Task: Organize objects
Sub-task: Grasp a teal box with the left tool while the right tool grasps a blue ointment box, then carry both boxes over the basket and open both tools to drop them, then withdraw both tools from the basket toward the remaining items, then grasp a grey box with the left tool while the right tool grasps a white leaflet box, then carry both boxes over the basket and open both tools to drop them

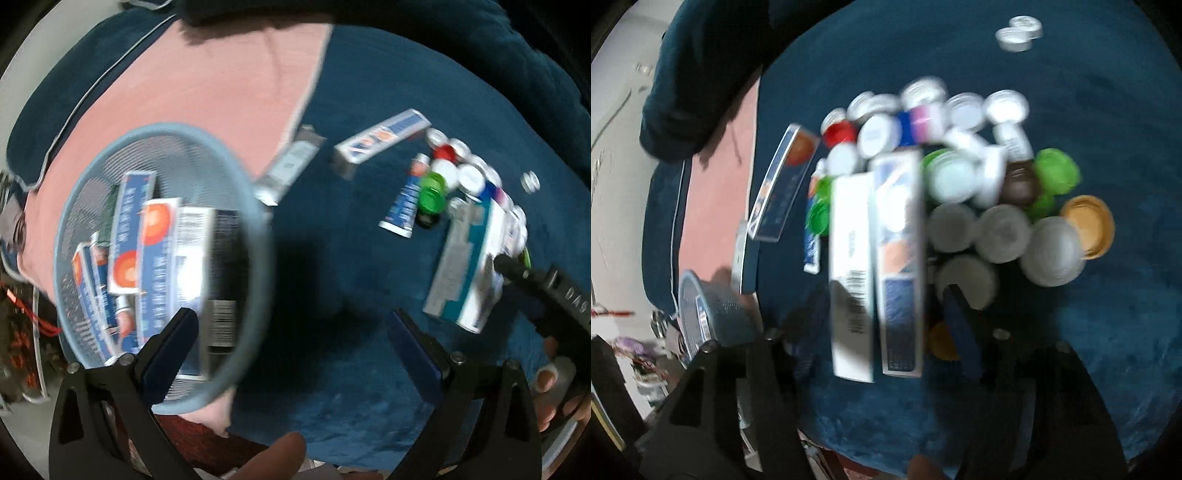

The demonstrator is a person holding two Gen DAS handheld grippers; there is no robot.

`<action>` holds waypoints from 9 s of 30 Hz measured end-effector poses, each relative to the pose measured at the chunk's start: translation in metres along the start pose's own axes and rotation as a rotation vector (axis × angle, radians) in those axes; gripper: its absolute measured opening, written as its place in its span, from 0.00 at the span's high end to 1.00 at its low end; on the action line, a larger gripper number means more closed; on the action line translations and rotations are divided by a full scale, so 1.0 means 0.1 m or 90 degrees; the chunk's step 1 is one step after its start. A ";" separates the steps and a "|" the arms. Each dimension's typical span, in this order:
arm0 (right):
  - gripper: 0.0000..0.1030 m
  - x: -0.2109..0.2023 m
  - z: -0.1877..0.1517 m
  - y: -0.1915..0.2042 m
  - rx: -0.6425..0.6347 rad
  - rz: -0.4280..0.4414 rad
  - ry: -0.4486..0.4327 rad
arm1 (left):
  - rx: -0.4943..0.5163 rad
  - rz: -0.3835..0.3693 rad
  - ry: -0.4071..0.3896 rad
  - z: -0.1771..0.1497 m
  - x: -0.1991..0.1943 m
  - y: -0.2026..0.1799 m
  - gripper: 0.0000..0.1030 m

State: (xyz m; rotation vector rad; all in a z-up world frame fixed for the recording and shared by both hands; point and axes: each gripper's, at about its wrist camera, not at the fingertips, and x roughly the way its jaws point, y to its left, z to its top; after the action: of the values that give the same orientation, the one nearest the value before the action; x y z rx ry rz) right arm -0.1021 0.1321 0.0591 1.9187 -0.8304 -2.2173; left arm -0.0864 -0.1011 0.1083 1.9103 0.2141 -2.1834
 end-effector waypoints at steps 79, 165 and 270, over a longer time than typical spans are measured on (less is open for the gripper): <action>0.25 0.57 0.05 0.36 -0.122 -0.047 0.037 | 0.028 -0.024 -0.057 0.32 0.21 -0.19 0.45; 0.00 0.45 -1.00 2.16 -0.305 0.059 0.044 | -0.199 0.031 -0.057 -0.31 -0.32 2.06 0.03; 0.71 0.10 -1.01 2.13 -0.287 0.077 0.012 | -0.183 -0.042 -0.069 -0.40 -0.47 1.73 0.74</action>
State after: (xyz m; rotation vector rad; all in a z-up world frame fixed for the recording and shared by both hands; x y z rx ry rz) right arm -0.0677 -0.0869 0.1408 1.6265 -0.3846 -2.0854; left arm 0.0039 -0.2532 0.1569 1.6472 0.5456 -2.1522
